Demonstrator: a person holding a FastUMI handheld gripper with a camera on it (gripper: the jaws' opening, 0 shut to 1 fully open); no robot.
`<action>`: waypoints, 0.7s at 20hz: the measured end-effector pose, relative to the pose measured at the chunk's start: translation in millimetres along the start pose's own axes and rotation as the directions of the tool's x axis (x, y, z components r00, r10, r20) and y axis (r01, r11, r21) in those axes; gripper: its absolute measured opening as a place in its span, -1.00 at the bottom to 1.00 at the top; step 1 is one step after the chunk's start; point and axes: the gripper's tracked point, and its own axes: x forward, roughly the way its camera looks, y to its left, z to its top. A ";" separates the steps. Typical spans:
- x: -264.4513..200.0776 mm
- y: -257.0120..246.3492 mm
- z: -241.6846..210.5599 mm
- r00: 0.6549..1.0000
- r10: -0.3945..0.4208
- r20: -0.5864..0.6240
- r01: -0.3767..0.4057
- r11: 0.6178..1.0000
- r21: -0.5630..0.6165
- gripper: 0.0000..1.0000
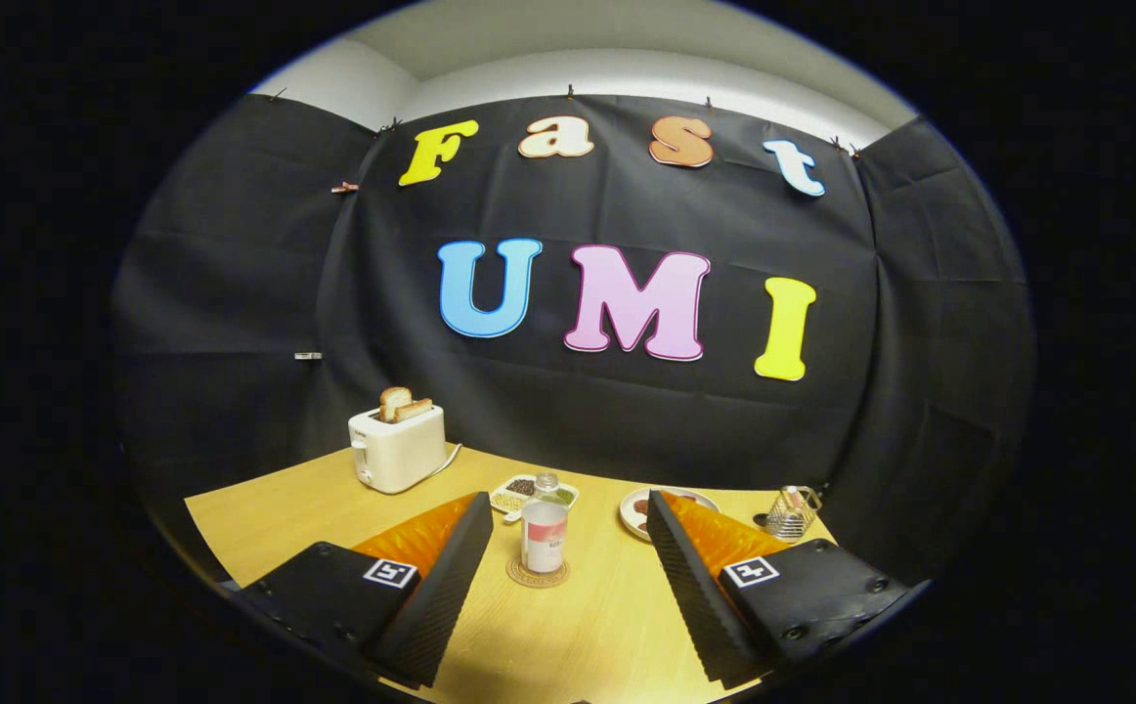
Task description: Take the bottle from table, then pour the juice into the cup, finally place the bottle on the coaster
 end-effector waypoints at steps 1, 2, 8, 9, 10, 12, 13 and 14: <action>-11.7 -5.5 3.9 1.000 -0.027 -0.003 0.027 1.000 0.003 0.94; -22.9 -10.6 6.8 0.999 -0.051 -0.007 0.051 0.999 0.012 0.94; -83.1 -35.0 13.0 0.987 -0.157 -0.034 0.159 0.984 0.081 0.94; -90.7 -38.4 13.3 0.985 -0.171 -0.035 0.173 0.981 0.086 0.94; -97.4 -39.1 12.8 0.983 -0.178 -0.038 0.181 0.979 0.096 0.95; -107.6 -38.5 6.3 0.981 -0.186 -0.062 0.192 0.975 0.113 0.95; -113.0 -36.6 7.9 0.981 -0.185 -0.067 0.192 0.974 0.124 0.95; -117.2 -34.7 12.9 0.982 -0.180 -0.058 0.187 0.973 0.136 0.95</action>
